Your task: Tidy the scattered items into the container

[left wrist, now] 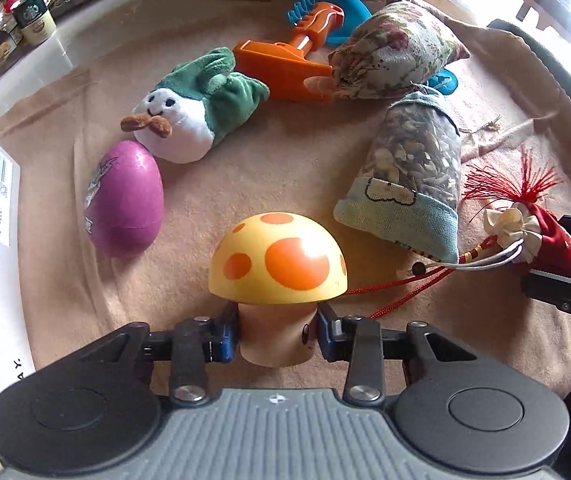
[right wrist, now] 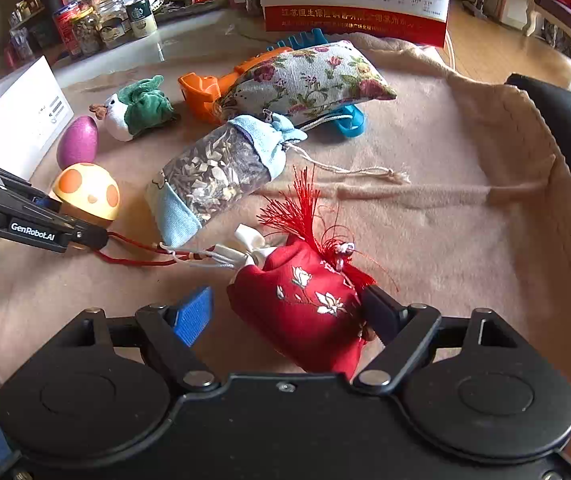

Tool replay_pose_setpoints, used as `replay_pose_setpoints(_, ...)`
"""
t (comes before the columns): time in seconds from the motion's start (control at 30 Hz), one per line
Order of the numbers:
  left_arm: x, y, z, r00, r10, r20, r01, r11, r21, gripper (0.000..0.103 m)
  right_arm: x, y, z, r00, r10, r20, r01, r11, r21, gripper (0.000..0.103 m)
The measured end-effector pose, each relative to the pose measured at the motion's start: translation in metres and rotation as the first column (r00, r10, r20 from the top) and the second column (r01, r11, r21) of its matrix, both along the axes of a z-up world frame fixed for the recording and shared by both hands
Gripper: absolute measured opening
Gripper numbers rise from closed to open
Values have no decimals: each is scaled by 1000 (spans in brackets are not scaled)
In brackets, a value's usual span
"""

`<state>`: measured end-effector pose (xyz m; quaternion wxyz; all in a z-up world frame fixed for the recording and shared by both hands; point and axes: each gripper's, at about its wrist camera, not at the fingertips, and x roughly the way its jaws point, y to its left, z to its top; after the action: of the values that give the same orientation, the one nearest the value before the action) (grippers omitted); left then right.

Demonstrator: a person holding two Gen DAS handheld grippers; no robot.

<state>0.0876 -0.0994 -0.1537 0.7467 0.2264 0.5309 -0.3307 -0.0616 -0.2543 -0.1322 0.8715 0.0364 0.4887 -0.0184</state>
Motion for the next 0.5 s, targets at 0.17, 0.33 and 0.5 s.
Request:
replay_pose_setpoints(0.17, 1, 2, 2, 999, 37, -14, -37, 999, -5, 39, 4, 6, -2, 1000, 27, 4, -27, 998, -64, 60)
replay_pose_setpoints(0.33, 8, 6, 14, 994, 112, -2, -112, 993, -21, 39, -4, -7, 8, 999, -48, 22, 47, 998, 46, 56)
replay_pose_setpoints(0.5, 6, 8, 34, 990, 141, 18, -140, 989, -46, 39, -14, -11, 22, 996, -82, 40, 79, 995, 68, 56)
